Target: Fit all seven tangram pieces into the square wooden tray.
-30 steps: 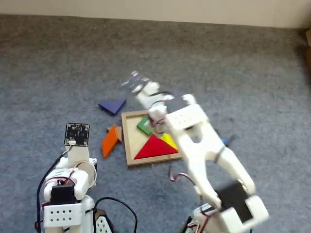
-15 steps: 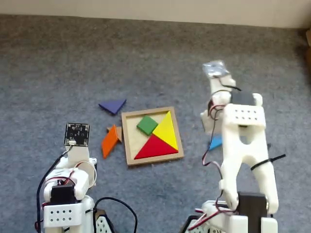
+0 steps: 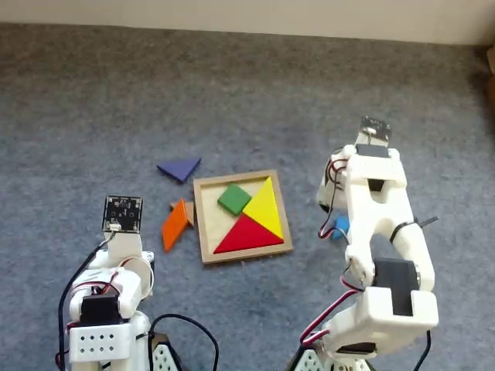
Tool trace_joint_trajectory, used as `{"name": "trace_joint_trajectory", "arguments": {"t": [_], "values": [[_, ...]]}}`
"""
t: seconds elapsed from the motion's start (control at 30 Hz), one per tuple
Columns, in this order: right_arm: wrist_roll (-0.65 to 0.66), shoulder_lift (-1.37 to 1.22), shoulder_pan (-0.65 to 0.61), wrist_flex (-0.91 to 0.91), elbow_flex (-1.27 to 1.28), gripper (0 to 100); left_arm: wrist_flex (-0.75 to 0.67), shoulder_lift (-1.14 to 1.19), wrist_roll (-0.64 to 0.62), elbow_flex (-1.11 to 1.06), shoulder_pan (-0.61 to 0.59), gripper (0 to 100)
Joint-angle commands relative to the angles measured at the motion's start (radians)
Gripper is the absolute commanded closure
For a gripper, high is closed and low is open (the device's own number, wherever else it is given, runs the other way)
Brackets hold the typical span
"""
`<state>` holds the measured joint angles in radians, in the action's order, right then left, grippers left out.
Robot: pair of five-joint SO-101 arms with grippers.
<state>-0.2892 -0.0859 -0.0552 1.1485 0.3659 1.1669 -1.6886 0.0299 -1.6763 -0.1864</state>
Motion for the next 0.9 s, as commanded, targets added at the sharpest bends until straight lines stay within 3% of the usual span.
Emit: {"name": "trace_joint_trajectory", "arguments": {"t": [0.0, 0.1, 0.2, 0.87], "values": [[-0.169, 0.001, 0.012, -0.019, -0.021, 77.9, 0.003, -0.01, -0.003, -0.027, 0.005, 100], [-0.336, -0.036, 0.013, -0.019, -0.022, 77.8, 0.003, -0.01, -0.003, -0.027, 0.005, 100], [-0.407, -0.084, 0.024, -0.019, -0.022, 77.8, 0.003, -0.01, -0.003, -0.027, 0.005, 100], [-0.411, -0.145, 0.082, -0.114, -0.018, 78.1, 0.003, -0.01, -0.003, -0.027, 0.005, 100]]}}
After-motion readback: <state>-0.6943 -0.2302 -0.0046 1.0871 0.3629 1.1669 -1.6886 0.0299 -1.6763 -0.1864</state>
